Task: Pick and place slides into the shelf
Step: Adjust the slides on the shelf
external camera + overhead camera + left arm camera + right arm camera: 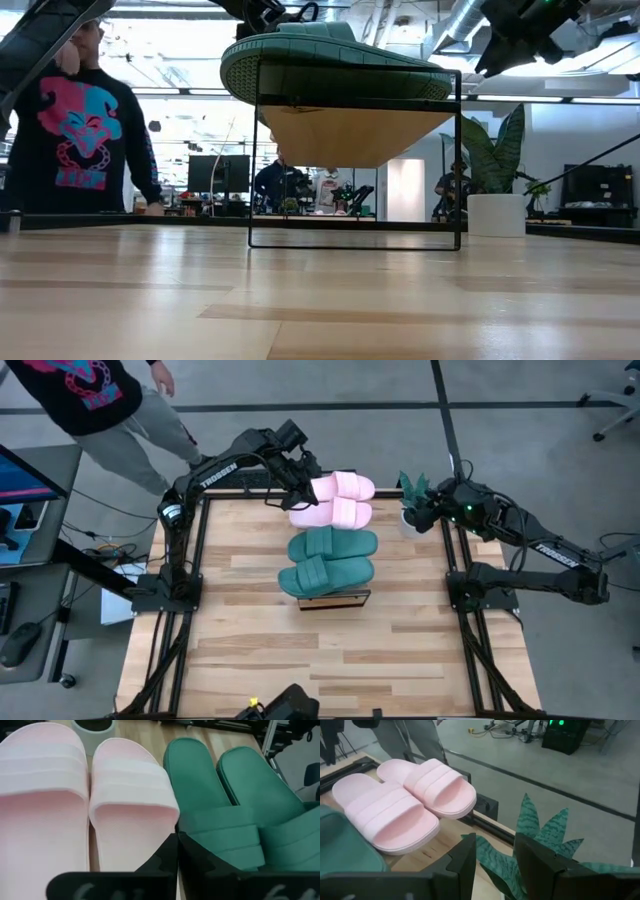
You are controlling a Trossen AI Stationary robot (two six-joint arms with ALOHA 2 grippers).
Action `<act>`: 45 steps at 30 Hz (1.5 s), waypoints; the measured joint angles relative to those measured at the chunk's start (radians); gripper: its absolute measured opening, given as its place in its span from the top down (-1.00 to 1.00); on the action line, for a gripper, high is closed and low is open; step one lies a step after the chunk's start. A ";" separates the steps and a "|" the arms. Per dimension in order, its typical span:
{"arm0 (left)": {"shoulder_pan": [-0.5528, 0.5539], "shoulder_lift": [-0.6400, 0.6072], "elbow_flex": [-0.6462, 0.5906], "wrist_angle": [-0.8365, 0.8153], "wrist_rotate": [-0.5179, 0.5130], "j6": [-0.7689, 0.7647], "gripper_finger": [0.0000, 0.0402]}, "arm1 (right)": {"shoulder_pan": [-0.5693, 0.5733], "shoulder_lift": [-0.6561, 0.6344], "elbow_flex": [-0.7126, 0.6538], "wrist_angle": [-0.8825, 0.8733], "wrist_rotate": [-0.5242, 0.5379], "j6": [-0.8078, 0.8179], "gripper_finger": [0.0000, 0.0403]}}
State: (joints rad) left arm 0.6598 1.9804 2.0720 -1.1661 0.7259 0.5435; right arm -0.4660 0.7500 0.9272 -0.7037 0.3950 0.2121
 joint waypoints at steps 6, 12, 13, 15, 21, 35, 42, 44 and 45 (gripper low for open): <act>0.000 0.000 0.000 -0.004 -0.036 -0.009 1.00 | 0.001 0.001 0.000 -0.003 0.000 0.009 0.36; 0.003 0.000 0.000 0.046 -0.060 -0.024 1.00 | 0.001 0.001 0.000 -0.008 0.000 0.018 0.36; 0.003 0.000 0.000 0.065 -0.080 -0.028 1.00 | 0.001 0.001 0.000 -0.010 0.000 0.019 0.36; 0.005 0.000 0.000 0.097 -0.126 -0.041 1.00 | 0.002 0.001 0.000 -0.014 0.000 0.024 0.36; 0.037 0.000 0.000 0.111 -0.221 -0.046 1.00 | 0.001 0.001 0.000 -0.025 0.000 0.032 0.36; 0.169 0.000 0.000 -0.017 -0.242 -0.056 1.00 | 0.001 0.001 0.000 -0.025 0.000 0.043 0.36; 0.133 0.000 0.000 -0.133 -0.332 -0.134 1.00 | 0.001 0.001 0.000 -0.030 0.000 0.051 0.36; 0.115 0.000 0.000 -0.137 -0.374 -0.131 1.00 | 0.001 0.001 0.000 -0.030 0.000 0.051 0.36; 0.110 0.000 0.000 -0.148 -0.371 -0.124 1.00 | 0.001 0.001 0.000 -0.031 0.000 0.051 0.36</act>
State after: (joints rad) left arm 0.7693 1.9808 2.0720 -1.3144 0.3550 0.4200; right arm -0.4648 0.7513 0.9272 -0.7344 0.3946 0.2628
